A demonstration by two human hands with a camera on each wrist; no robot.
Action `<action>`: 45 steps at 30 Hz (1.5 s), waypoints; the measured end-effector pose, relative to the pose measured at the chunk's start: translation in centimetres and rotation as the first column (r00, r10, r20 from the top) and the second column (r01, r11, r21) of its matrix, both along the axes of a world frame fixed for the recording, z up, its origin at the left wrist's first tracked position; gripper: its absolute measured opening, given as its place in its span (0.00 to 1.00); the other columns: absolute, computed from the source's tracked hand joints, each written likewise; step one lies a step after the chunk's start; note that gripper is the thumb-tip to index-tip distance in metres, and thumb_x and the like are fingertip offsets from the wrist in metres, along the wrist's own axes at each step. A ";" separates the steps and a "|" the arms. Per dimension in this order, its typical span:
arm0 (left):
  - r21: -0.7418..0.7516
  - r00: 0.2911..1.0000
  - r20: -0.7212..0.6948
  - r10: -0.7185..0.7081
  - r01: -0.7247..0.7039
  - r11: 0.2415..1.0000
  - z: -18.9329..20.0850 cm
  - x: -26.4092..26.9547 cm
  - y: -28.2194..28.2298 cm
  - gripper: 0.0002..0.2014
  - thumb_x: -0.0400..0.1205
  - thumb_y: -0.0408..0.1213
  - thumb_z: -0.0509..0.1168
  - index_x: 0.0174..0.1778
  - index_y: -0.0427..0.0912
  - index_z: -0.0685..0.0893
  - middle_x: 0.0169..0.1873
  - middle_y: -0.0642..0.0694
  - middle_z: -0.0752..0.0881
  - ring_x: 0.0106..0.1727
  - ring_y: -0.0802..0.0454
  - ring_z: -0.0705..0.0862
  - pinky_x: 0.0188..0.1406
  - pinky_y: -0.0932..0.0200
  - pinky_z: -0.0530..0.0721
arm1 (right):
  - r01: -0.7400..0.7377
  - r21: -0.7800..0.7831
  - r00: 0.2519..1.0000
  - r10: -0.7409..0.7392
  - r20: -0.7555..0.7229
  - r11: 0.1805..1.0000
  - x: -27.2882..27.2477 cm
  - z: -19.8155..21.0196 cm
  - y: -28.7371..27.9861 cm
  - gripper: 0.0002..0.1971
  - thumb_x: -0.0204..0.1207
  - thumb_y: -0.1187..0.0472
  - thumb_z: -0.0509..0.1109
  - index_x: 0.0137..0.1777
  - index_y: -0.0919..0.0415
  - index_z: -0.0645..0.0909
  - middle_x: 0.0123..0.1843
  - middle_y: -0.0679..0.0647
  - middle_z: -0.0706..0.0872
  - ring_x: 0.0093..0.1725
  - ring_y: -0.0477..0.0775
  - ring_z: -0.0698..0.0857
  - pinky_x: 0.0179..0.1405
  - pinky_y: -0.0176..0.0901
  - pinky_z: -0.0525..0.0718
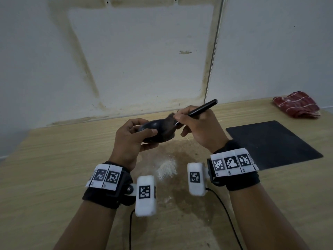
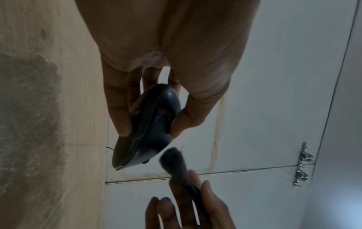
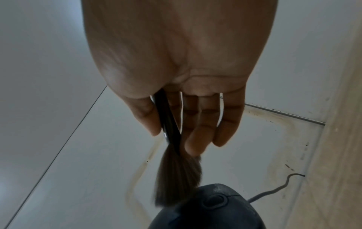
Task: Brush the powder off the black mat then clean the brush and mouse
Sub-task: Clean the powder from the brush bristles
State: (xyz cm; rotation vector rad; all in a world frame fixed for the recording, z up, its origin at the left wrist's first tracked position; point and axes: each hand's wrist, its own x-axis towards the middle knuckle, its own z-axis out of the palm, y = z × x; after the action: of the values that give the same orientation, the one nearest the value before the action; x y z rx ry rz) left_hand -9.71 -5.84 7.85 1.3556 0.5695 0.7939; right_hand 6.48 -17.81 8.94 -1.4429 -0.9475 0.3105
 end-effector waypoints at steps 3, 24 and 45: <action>-0.037 1.000 0.018 -0.011 0.012 0.999 0.1 1.5 -0.3 0.14 0.75 0.23 0.72 0.54 0.37 0.82 0.49 0.42 0.87 0.45 0.41 0.88 0.41 0.45 0.92 | -0.025 -0.062 1.000 0.024 -0.020 0.998 1.0 0.8 -1.1 0.08 0.78 0.67 0.72 0.37 0.66 0.88 0.34 0.64 0.89 0.32 0.63 0.87 0.34 0.53 0.87; -0.509 0.973 -0.116 -0.199 0.114 0.853 -3.0 20.1 -2.3 0.05 0.80 0.26 0.71 0.43 0.33 0.79 0.48 0.36 0.79 0.45 0.37 0.84 0.30 0.48 0.92 | 0.248 -0.244 0.951 -0.284 -0.125 0.938 14.6 1.7 -9.2 0.06 0.75 0.72 0.77 0.39 0.65 0.85 0.30 0.58 0.83 0.21 0.44 0.80 0.23 0.36 0.81; 0.031 0.895 -0.445 -0.045 0.065 0.997 -7.6 27.9 -1.7 0.12 0.71 0.40 0.80 0.37 0.41 0.82 0.38 0.41 0.89 0.36 0.40 0.86 0.41 0.43 0.89 | 0.227 -0.396 0.952 -0.288 -0.101 0.890 20.4 -0.4 -9.3 0.08 0.80 0.65 0.74 0.54 0.70 0.87 0.38 0.59 0.88 0.26 0.48 0.83 0.33 0.41 0.85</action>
State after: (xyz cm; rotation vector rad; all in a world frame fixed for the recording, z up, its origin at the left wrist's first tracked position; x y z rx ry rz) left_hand 18.18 -7.51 0.23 1.6007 0.8697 0.4480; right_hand 26.85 -27.07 8.53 -1.8507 -0.5721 0.4195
